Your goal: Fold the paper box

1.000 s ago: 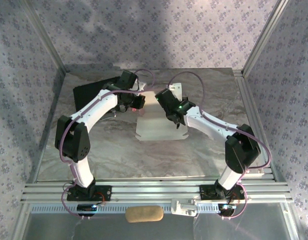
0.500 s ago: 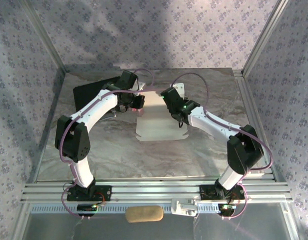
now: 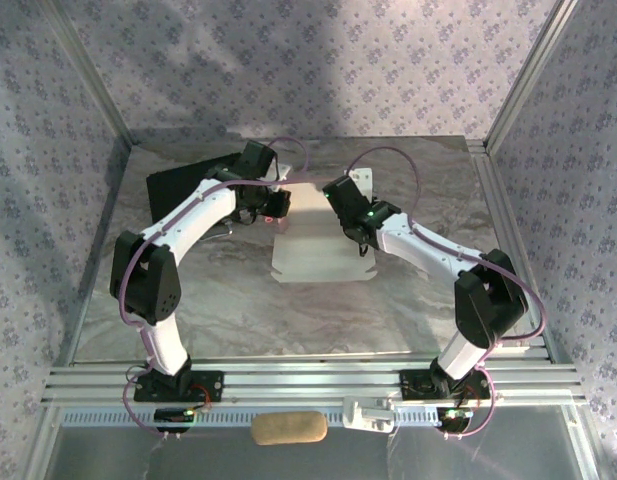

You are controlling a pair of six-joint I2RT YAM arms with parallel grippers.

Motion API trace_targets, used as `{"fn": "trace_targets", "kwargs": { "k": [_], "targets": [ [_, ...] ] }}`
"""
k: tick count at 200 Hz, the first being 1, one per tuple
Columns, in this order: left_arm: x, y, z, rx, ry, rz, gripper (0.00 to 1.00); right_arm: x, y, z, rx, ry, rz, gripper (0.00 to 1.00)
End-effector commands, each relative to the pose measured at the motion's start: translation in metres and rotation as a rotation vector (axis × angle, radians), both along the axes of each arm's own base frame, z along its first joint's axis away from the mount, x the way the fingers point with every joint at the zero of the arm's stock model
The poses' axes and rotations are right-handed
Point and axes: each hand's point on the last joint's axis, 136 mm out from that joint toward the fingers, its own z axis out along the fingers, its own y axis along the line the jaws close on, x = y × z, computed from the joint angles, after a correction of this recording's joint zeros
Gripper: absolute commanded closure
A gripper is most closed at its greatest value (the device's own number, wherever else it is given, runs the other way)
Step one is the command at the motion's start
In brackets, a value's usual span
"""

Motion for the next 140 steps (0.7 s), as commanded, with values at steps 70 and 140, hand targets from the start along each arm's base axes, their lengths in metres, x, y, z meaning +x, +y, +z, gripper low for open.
{"fn": "trace_targets", "kwargs": {
  "k": [70, 140],
  "targets": [
    [0.003, -0.012, 0.037, -0.071, -0.067, -0.018, 1.00, -0.009, -0.034, 0.005, -0.179, 0.006, -0.211, 1.00],
    [0.003, -0.011, 0.037, -0.069, -0.062, -0.012, 1.00, -0.010, -0.023, 0.008, -0.093, 0.000, -0.195, 1.00]
  ]
}}
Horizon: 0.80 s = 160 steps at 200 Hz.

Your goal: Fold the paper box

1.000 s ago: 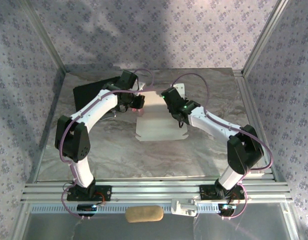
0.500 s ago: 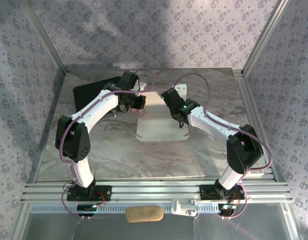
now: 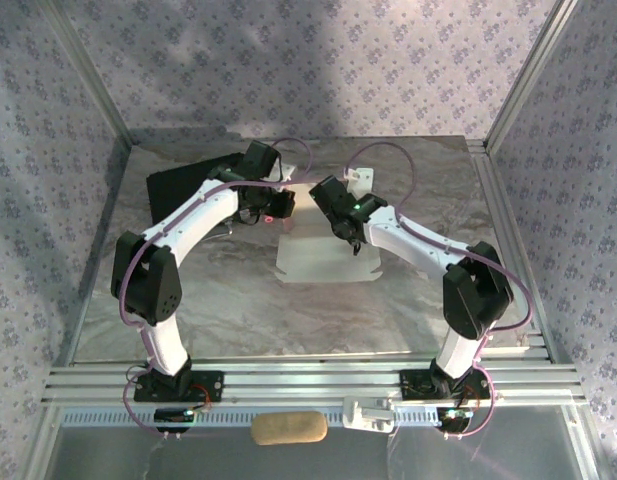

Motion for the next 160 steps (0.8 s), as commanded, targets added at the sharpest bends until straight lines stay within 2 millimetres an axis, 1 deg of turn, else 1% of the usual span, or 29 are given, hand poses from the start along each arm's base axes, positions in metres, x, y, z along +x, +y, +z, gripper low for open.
{"fn": "trace_targets", "kwargs": {
  "k": [1, 10, 15, 28, 36, 56, 77, 94, 104, 117, 130, 144, 160],
  "targets": [
    [0.007, 0.000, 0.033, -0.045, -0.058, 0.013, 1.00, -0.003, -0.011, 0.001, -0.010, 0.010, -0.016, 0.99],
    [0.007, 0.000, 0.032, -0.042, -0.058, 0.016, 1.00, -0.001, -0.005, 0.002, 0.017, 0.021, 0.039, 0.91],
    [0.007, 0.001, 0.032, -0.040, -0.056, 0.019, 1.00, -0.002, -0.003, 0.001, 0.033, 0.027, 0.056, 0.85],
    [0.007, 0.002, 0.031, -0.035, -0.054, 0.028, 1.00, -0.001, 0.006, 0.008, 0.103, 0.010, 0.111, 0.71],
    [0.008, 0.003, 0.031, -0.032, -0.053, 0.034, 1.00, -0.001, 0.008, 0.011, 0.142, 0.011, 0.141, 0.64],
    [0.009, 0.004, 0.030, -0.030, -0.046, 0.051, 1.00, -0.002, 0.009, 0.015, 0.179, 0.015, 0.153, 0.53],
    [0.010, 0.004, 0.033, -0.033, -0.046, 0.064, 1.00, -0.003, 0.009, 0.019, 0.201, 0.012, 0.159, 0.45],
    [0.010, 0.005, 0.033, -0.025, -0.043, 0.072, 1.00, -0.003, 0.009, 0.021, 0.218, 0.005, 0.160, 0.42],
    [0.010, 0.005, 0.034, -0.023, -0.041, 0.072, 1.00, -0.002, 0.009, 0.021, 0.225, 0.006, 0.162, 0.42],
    [0.010, 0.006, 0.034, -0.019, -0.040, 0.075, 1.00, -0.001, 0.009, 0.019, 0.229, 0.015, 0.163, 0.47],
    [0.009, 0.005, 0.034, -0.019, -0.037, 0.071, 1.00, 0.001, 0.009, 0.016, 0.225, 0.022, 0.159, 0.49],
    [0.009, 0.006, 0.035, -0.020, -0.038, 0.071, 1.00, 0.003, 0.007, 0.012, 0.210, 0.026, 0.143, 0.56],
    [0.008, 0.006, 0.035, -0.018, -0.039, 0.069, 1.00, 0.006, 0.003, 0.012, 0.193, 0.026, 0.126, 0.61]
  ]
}}
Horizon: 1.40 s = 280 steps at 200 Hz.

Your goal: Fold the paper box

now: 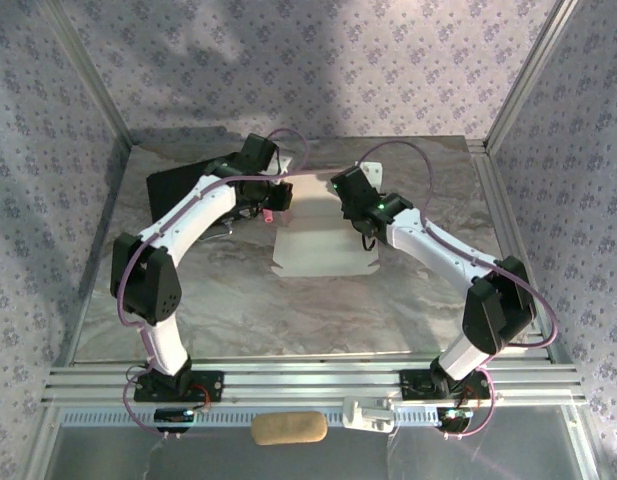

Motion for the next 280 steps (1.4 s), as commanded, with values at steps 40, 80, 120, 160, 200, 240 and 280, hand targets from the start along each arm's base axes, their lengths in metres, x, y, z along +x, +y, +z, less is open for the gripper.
{"fn": "trace_targets", "kwargs": {
  "k": [40, 80, 120, 160, 200, 240, 280],
  "targets": [
    [0.000, 0.000, 0.017, -0.018, -0.020, 0.008, 1.00, 0.009, -0.010, 0.001, -0.064, -0.003, -0.051, 0.80],
    [0.000, -0.003, 0.017, -0.015, -0.022, 0.005, 1.00, 0.004, -0.025, 0.000, -0.167, 0.012, -0.140, 1.00],
    [0.000, -0.004, 0.017, -0.015, -0.021, 0.004, 1.00, -0.003, -0.035, -0.005, -0.233, 0.024, -0.226, 1.00],
    [-0.001, -0.003, 0.017, -0.014, -0.019, 0.012, 1.00, 0.000, -0.023, -0.004, -0.175, 0.009, -0.168, 0.96],
    [0.000, 0.006, 0.017, 0.005, 0.002, 0.107, 1.00, -0.005, 0.011, 0.036, 0.043, -0.096, 0.085, 0.39],
    [-0.003, 0.006, 0.017, 0.037, 0.026, 0.163, 1.00, -0.008, 0.018, 0.068, 0.269, -0.160, 0.239, 0.26],
    [-0.004, 0.005, 0.015, 0.057, 0.036, 0.174, 1.00, -0.011, 0.004, 0.062, 0.296, -0.188, 0.209, 0.32]
  ]
}}
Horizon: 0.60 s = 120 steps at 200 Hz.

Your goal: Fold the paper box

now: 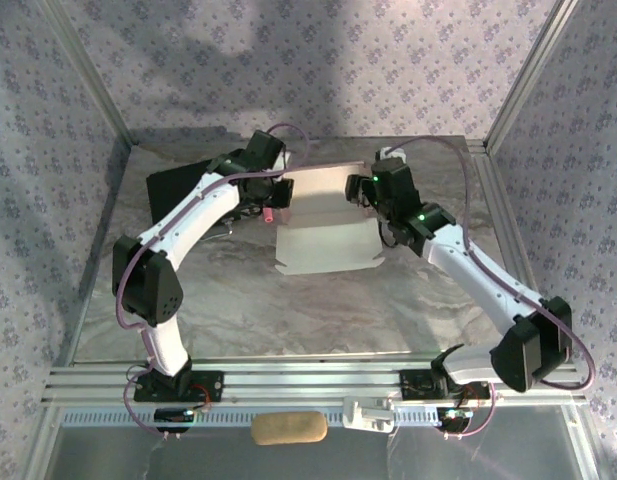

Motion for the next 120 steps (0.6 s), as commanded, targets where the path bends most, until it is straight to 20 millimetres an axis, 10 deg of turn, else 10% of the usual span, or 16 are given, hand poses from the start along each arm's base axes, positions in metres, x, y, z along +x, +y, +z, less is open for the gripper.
{"fn": "trace_targets", "kwargs": {
  "k": [1, 120],
  "targets": [
    [-0.001, 0.002, -0.002, 0.022, 0.028, 0.030, 1.00, -0.002, 0.006, -0.011, 0.014, 0.005, 0.044, 0.32],
    [-0.003, -0.002, -0.005, 0.029, 0.041, 0.008, 1.00, 0.025, -0.005, -0.059, -0.204, 0.133, -0.132, 0.82]
  ]
}}
